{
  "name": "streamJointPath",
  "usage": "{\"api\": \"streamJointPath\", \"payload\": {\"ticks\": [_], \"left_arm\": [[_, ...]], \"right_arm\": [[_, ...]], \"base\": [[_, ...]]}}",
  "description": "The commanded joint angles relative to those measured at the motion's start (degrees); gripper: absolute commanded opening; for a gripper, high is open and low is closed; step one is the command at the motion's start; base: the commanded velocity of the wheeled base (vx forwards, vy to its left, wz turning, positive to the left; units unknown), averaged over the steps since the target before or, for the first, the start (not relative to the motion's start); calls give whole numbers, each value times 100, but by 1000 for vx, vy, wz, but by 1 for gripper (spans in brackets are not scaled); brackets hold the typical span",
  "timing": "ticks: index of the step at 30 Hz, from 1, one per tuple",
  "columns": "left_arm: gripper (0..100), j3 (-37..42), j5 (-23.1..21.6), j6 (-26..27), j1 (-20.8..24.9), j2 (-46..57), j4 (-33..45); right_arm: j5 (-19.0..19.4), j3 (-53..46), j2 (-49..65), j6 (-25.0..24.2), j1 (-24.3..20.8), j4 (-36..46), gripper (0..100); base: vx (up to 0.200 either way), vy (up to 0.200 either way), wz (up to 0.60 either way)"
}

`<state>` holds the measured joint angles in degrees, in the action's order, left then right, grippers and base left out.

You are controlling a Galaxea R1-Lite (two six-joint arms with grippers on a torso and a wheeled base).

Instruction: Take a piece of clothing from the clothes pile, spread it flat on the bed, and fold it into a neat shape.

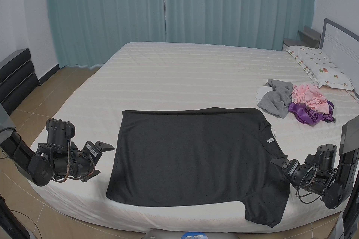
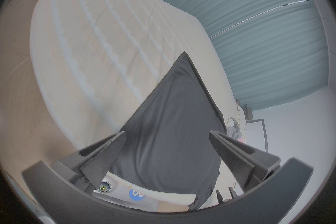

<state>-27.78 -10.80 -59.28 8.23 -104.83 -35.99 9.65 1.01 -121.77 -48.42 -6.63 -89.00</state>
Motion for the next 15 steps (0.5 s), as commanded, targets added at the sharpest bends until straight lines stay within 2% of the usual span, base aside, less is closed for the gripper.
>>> {"api": "streamJointPath", "payload": {"ticks": [1, 5, 9, 15], "left_arm": [[100, 18, -54, -4, 21, -55, 4], [100, 45, -335, -13, 47, -64, 4], [100, 36, -344, -22, 65, -55, 4], [100, 10, -344, -101, 91, -55, 4]], "right_arm": [[1, -101, -4, -1, -5, -73, 100], [1, -101, -40, -9, -5, -73, 100], [10, -101, -40, -18, -22, -73, 100], [10, -101, -48, -18, -49, -73, 100]], "base": [[0, 0, 0], [0, 0, 0], [0, 0, 0], [0, -200, 0]]}}
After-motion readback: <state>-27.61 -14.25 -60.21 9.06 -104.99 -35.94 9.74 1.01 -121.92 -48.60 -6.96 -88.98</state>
